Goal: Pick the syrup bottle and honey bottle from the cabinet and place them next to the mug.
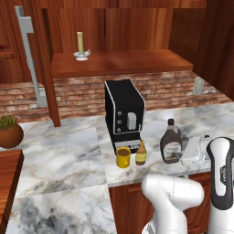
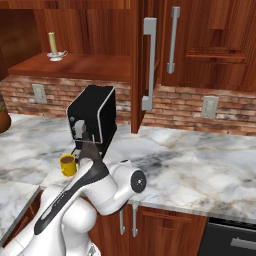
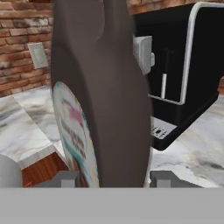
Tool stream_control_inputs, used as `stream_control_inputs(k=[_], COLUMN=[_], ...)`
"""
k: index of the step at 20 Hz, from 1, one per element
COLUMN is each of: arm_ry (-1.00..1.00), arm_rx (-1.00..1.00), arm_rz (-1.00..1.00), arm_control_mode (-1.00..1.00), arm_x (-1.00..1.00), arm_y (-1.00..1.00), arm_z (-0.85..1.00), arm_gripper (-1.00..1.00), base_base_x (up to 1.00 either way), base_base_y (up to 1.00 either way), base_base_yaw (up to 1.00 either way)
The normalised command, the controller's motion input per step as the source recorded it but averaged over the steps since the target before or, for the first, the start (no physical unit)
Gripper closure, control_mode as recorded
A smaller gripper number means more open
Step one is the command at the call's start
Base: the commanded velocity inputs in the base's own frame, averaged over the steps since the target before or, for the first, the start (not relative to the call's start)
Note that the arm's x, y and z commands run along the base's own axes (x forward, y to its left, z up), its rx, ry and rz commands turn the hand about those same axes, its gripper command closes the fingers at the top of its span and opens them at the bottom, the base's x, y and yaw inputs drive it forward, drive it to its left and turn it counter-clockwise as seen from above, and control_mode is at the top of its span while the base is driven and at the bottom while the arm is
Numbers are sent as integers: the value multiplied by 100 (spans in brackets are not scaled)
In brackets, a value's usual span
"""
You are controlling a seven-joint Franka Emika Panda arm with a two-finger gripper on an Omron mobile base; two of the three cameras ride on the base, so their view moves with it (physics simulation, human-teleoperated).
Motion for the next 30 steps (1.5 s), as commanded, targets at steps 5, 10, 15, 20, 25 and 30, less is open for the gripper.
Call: stream_control_inputs(k=[5,10,15,20,25,30], arm_ry=[0,-5,-4,0,0,0], arm_rx=[0,7,8,2,0,0], arm_rz=[0,0,0,0,0,0], arm_control_mode=[-100,-100,-100,-100,-100,-100], arm_x=[2,1,7,10,9,6], arm_y=[0,0,0,0,0,-6], arm_z=[-14,-4,0,0,0,0], arm_gripper=[100,100,100,100,100,100], base_base_x=[0,0,0,0,0,0], base_base_y=[0,0,0,0,0,0], base_base_yaw=[0,0,0,0,0,0])
